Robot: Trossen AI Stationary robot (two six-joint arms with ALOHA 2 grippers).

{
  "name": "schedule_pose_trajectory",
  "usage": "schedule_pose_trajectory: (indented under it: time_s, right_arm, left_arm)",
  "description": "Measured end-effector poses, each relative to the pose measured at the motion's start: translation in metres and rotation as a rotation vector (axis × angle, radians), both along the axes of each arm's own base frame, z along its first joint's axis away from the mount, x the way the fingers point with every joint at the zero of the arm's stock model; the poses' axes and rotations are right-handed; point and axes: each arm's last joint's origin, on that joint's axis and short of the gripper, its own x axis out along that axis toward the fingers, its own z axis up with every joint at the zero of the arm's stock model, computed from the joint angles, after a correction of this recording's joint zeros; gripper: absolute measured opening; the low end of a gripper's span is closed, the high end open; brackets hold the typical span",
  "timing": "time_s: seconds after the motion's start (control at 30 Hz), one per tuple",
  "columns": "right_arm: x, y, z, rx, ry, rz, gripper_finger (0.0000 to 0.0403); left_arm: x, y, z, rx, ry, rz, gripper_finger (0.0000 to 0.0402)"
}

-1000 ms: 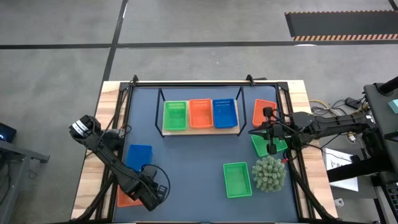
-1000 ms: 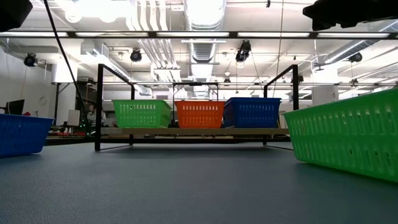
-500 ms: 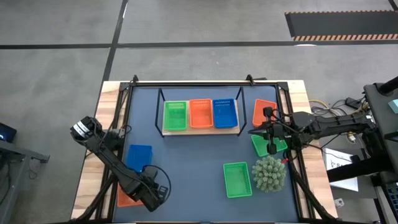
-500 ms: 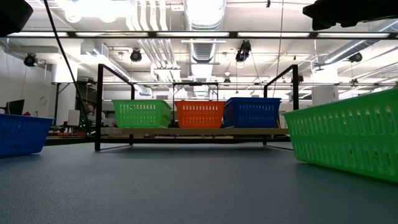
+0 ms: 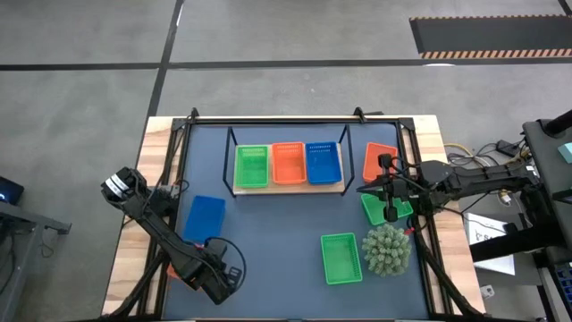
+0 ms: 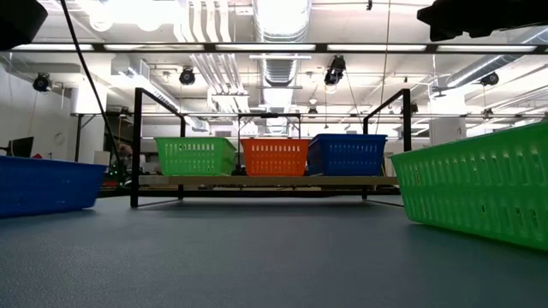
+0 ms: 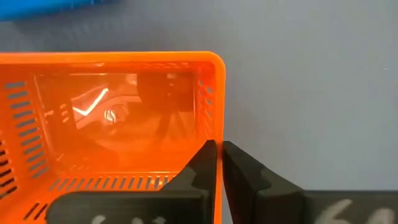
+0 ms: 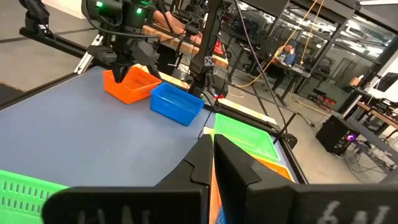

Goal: Stack baskets on shelf by color
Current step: Stack the bottom orange basket on top of the orange basket on the shelf

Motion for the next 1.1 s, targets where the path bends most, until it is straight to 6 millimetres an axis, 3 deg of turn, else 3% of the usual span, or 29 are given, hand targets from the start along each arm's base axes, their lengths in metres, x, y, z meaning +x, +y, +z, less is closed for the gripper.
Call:
schedule_pose_trajectory:
  time_s: [0.33,0.57,0.93,1.1]
  right_arm:
    - [0.000,0.000,0.000,-0.004,0.001,0.000,0.0009]
    - [0.000,0.000,0.000,0.001,0.002,0.000,0.0009]
    - [0.000,0.000,0.000,0.001,0.003,0.000,0.0009]
    - [0.000,0.000,0.000,0.001,0.004,0.000,0.0009]
  left_arm:
    - [0.011,-0.011,0.020,-0.072,-0.101,-0.134,0.0000]
    - [0.016,-0.014,0.010,-0.088,-0.196,-0.123,0.0004]
    - [0.015,-0.012,-0.002,-0.081,-0.201,-0.134,0.0127]
    - [0.012,-0.009,-0.015,-0.077,-0.210,-0.133,0.0150]
